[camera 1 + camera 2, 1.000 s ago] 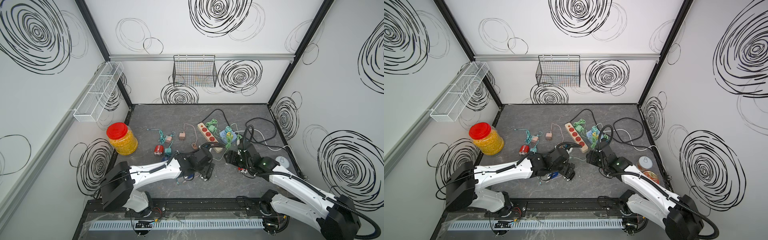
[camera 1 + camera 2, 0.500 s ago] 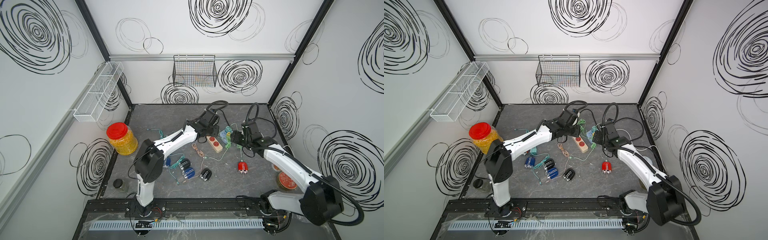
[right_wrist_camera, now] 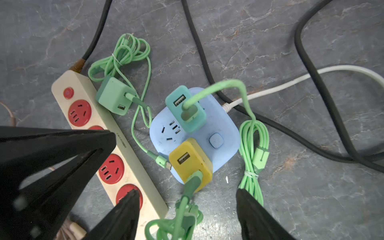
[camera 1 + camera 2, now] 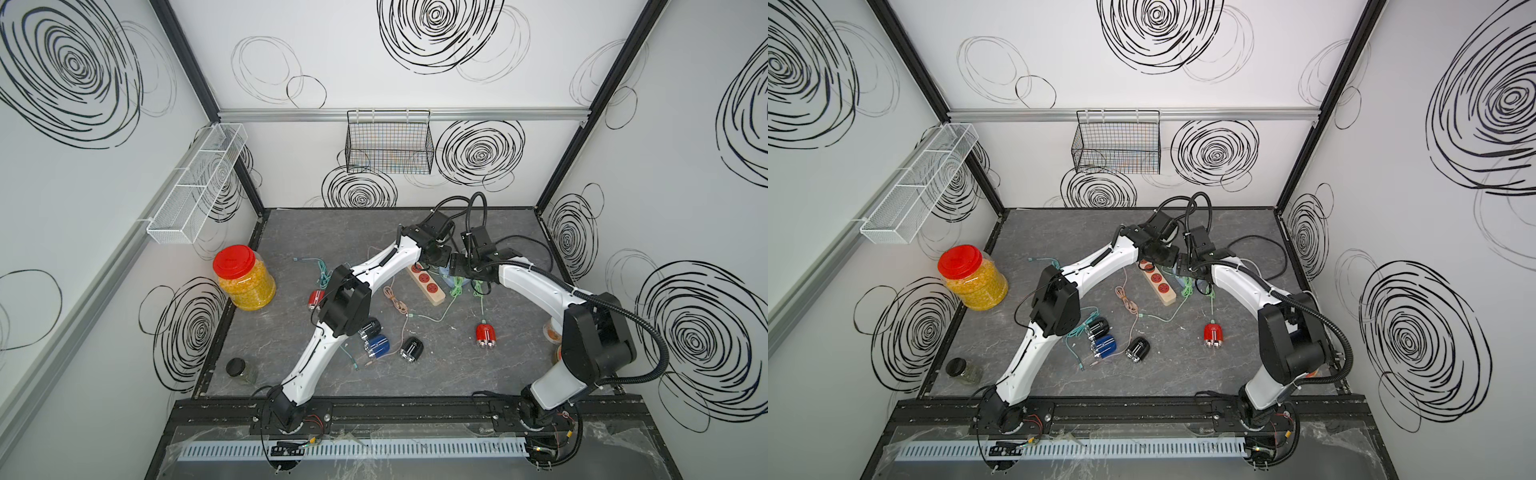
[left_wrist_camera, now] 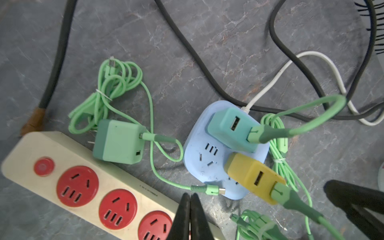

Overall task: Unplug the electric shaver
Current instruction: Remove the plug from the socket.

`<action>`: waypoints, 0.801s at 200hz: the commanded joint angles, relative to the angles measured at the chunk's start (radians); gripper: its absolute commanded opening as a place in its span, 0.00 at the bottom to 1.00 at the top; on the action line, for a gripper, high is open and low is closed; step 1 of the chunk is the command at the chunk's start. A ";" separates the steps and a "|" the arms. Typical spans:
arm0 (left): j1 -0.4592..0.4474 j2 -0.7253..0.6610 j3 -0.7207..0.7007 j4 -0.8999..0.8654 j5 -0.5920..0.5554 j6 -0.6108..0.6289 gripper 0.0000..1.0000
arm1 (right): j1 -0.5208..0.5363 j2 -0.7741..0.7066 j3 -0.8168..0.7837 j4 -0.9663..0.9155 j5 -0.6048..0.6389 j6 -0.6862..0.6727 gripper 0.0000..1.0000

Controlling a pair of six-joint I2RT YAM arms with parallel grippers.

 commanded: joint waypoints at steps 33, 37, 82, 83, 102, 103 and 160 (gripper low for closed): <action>0.045 -0.049 -0.113 0.133 0.202 -0.129 0.04 | -0.020 -0.026 -0.093 0.140 -0.030 -0.044 0.70; 0.048 -0.043 -0.113 0.134 0.212 -0.141 0.04 | -0.021 -0.024 -0.095 0.146 -0.030 -0.047 0.69; 0.079 -0.033 -0.161 0.238 0.349 -0.205 0.00 | -0.025 -0.042 -0.129 0.230 -0.008 -0.091 0.66; 0.080 -0.033 -0.160 0.238 0.352 -0.205 0.00 | -0.026 -0.041 -0.128 0.230 -0.008 -0.093 0.66; 0.085 -0.001 -0.137 0.255 0.400 -0.223 0.00 | -0.032 -0.008 -0.092 0.220 -0.008 -0.115 0.66; 0.085 0.001 -0.136 0.255 0.402 -0.224 0.00 | -0.032 -0.005 -0.090 0.219 -0.008 -0.116 0.66; 0.081 0.043 -0.143 0.335 0.469 -0.277 0.00 | -0.025 -0.007 -0.050 0.237 -0.033 -0.157 0.70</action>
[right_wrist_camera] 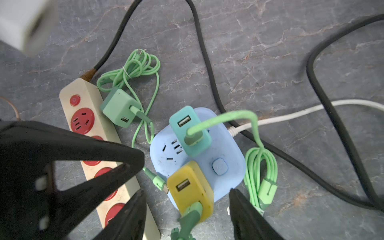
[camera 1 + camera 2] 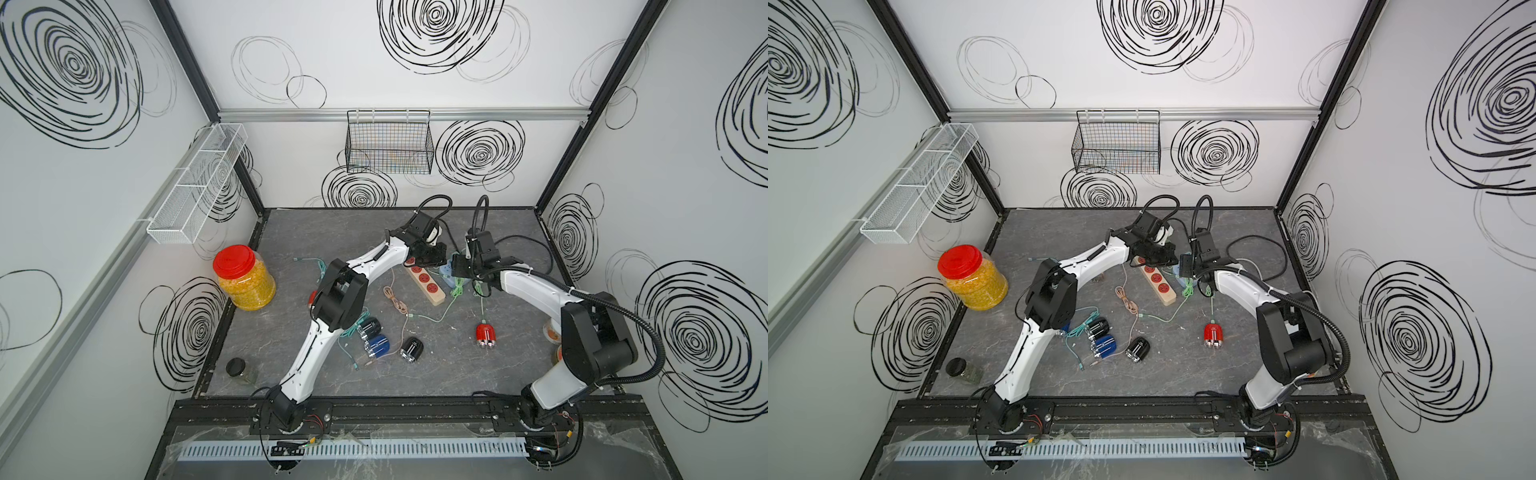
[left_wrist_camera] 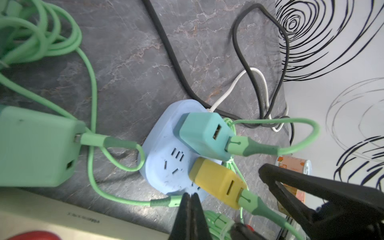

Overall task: Unplug the electric shaver
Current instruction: Remove the plug from the socket.

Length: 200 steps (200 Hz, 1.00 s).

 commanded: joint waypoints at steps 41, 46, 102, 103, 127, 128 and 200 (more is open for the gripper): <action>-0.005 0.073 0.004 0.075 0.060 -0.055 0.00 | 0.001 0.087 0.127 -0.067 0.020 -0.062 0.69; -0.004 0.075 0.000 0.077 0.060 -0.056 0.00 | 0.000 0.092 0.127 -0.068 0.019 -0.064 0.68; -0.004 0.069 -0.047 0.094 0.041 -0.064 0.00 | 0.003 0.073 0.060 -0.083 0.017 -0.063 0.59; -0.004 0.069 -0.047 0.094 0.042 -0.064 0.00 | 0.003 0.073 0.058 -0.083 0.016 -0.063 0.59; -0.004 0.074 -0.052 0.091 0.034 -0.065 0.00 | 0.005 0.089 0.047 -0.080 0.002 -0.071 0.57; -0.004 0.075 -0.051 0.091 0.033 -0.065 0.00 | 0.006 0.091 0.047 -0.080 0.002 -0.072 0.57; -0.002 0.089 -0.028 0.015 -0.054 -0.064 0.00 | 0.020 0.142 0.051 -0.043 0.084 -0.121 0.39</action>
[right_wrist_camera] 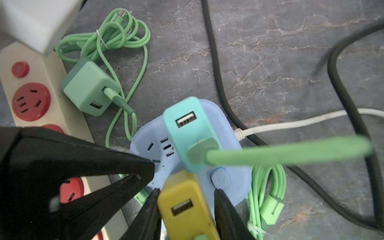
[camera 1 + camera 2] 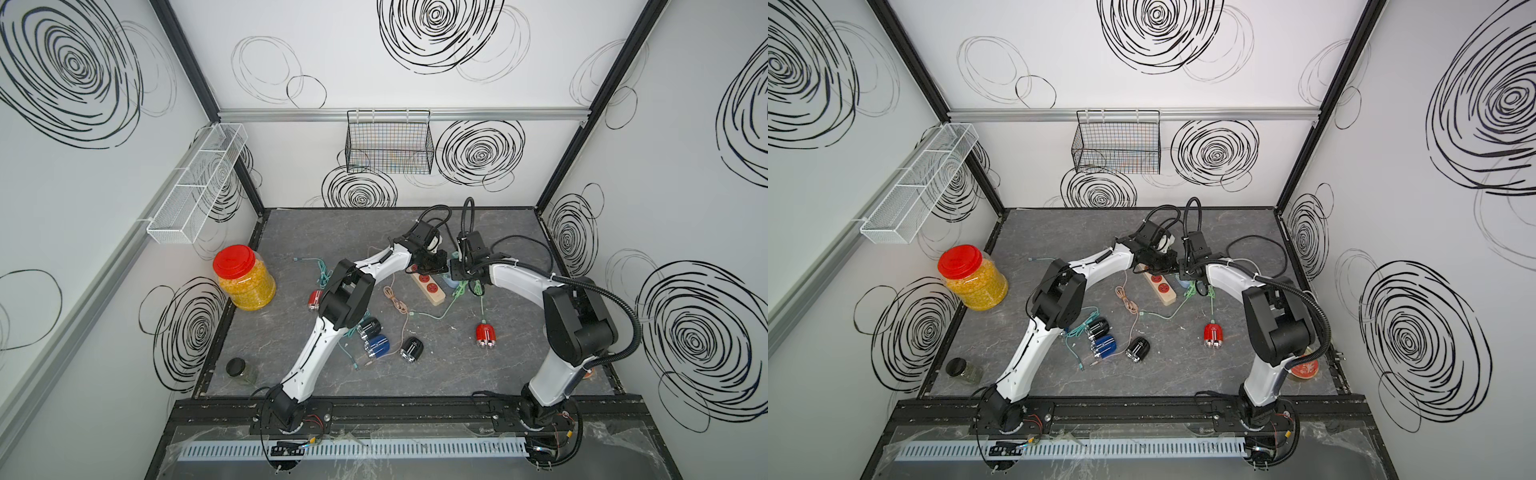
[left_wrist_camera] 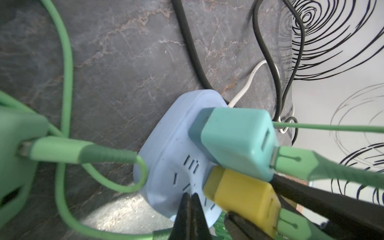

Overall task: Unplug the electric shaver
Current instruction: Remove the plug from the socket.

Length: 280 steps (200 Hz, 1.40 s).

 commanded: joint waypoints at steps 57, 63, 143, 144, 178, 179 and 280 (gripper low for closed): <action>-0.001 0.081 0.131 -0.186 -0.109 0.029 0.00 | 0.031 -0.065 -0.036 0.051 0.060 -0.089 0.31; -0.002 0.094 0.150 -0.204 -0.110 0.033 0.00 | 0.031 -0.071 -0.036 0.054 0.061 -0.096 0.31; 0.002 0.069 0.189 -0.026 0.030 -0.077 0.00 | 0.079 -0.026 0.014 0.027 0.052 -0.112 0.24; 0.003 0.070 0.191 -0.026 0.032 -0.077 0.00 | 0.079 -0.025 0.014 0.027 0.052 -0.111 0.24; -0.005 0.098 0.208 -0.071 0.018 -0.068 0.00 | 0.092 0.014 0.028 0.023 0.071 -0.080 0.23; -0.005 0.098 0.206 -0.072 0.016 -0.068 0.00 | 0.093 0.014 0.029 0.022 0.071 -0.079 0.23; -0.033 0.068 -0.001 -0.124 -0.132 -0.026 0.00 | 0.082 0.031 0.040 0.044 0.080 -0.097 0.23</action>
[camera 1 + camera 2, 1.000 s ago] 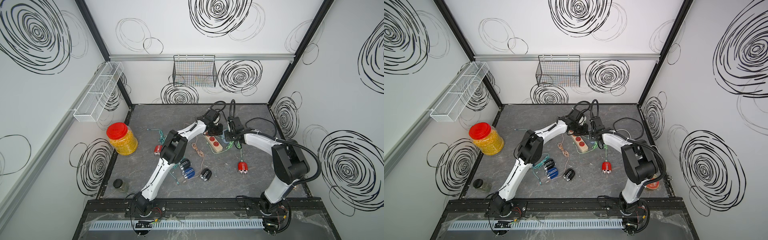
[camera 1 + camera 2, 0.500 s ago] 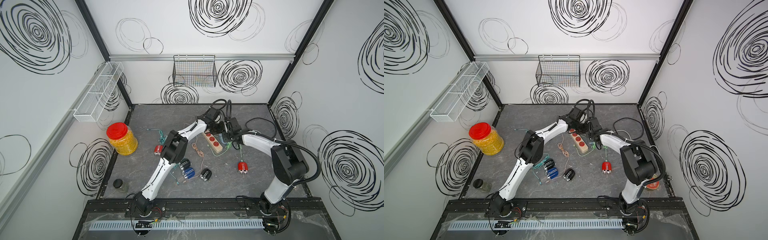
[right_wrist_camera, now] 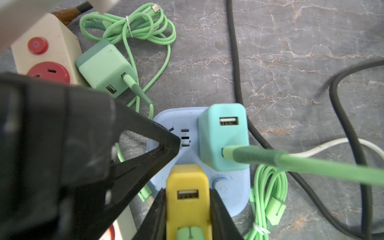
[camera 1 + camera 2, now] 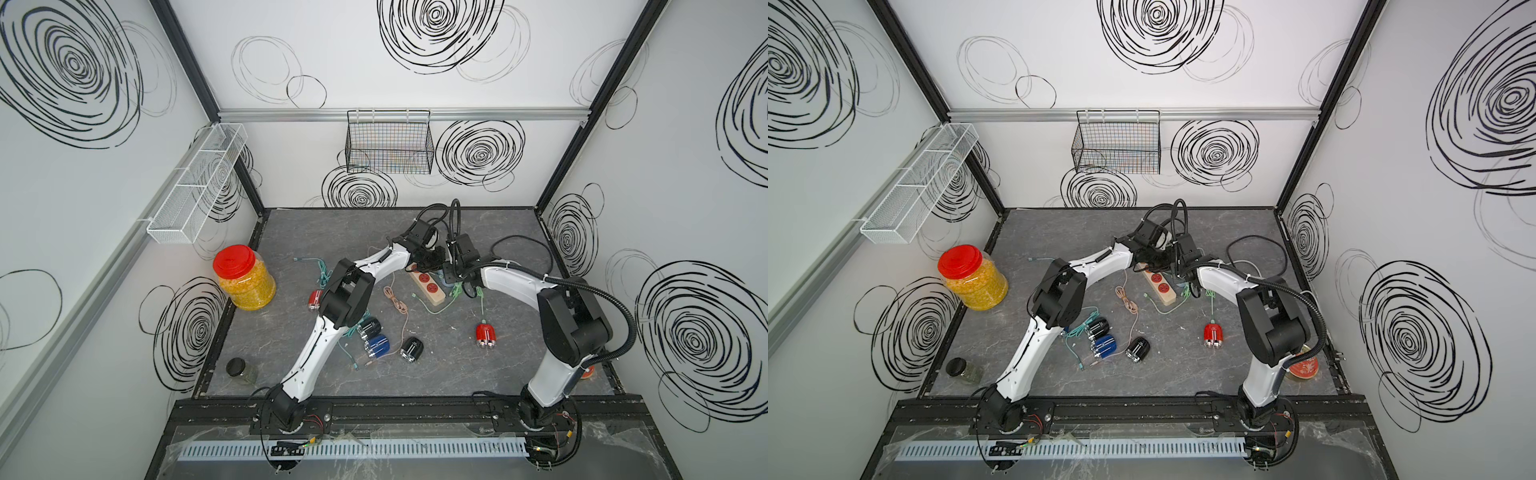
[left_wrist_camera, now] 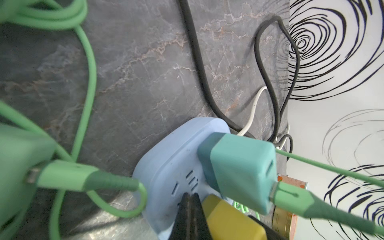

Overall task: Unplug the electric shaver
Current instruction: Remove the plug from the socket, then place the plug at the center of the board.

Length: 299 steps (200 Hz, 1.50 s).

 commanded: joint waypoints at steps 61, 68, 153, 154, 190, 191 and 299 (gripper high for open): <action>-0.054 0.064 -0.073 -0.181 -0.169 0.034 0.00 | 0.008 -0.075 0.015 0.138 0.007 -0.053 0.23; -0.054 0.062 -0.083 -0.169 -0.165 0.026 0.00 | 0.004 -0.074 0.018 0.138 0.001 -0.056 0.23; -0.050 0.079 -0.059 -0.166 -0.145 -0.001 0.00 | 0.026 -0.070 0.044 0.098 0.074 -0.051 0.20; -0.050 0.079 -0.059 -0.165 -0.145 -0.001 0.00 | 0.024 -0.073 0.043 0.098 0.072 -0.049 0.20; -0.043 0.081 -0.055 -0.157 -0.135 -0.007 0.00 | 0.023 -0.123 0.053 0.055 0.031 -0.033 0.20; -0.043 0.081 -0.054 -0.157 -0.134 -0.007 0.00 | 0.023 -0.123 0.055 0.051 0.030 -0.032 0.20; 0.001 -0.047 0.063 -0.085 -0.058 -0.026 0.00 | 0.036 -0.384 -0.243 -0.019 -0.346 0.290 0.20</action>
